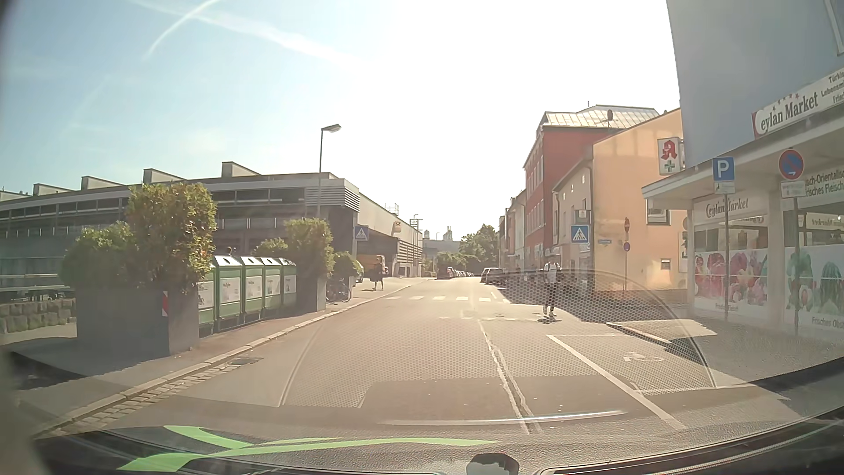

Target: Follow the waypoints while adhering to traffic rules and regulations

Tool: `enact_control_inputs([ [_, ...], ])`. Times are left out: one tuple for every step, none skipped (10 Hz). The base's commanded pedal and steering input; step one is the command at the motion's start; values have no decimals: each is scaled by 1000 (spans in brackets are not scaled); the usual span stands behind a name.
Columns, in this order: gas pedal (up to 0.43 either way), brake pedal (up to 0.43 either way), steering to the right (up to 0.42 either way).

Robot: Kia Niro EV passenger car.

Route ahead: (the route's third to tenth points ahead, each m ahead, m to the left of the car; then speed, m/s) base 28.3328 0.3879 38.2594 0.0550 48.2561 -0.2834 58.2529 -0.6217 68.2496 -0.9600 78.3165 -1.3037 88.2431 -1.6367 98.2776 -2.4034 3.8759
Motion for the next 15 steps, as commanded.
enact_control_inputs([
  [0, 91, 13],
  [0, 104, 13],
  [0, 116, 13],
  [0, 122, 12],
  [0, 134, 12],
  [0, 140, 12],
  [0, 140, 14],
  [0, 146, 16],
  [0, 146, 19],
  [0, 140, 23],
  [0, 140, 26],
  [0, 140, 30],
  [0, 140, 35],
  [0, 140, 39],
  [0, 140, 41],
])
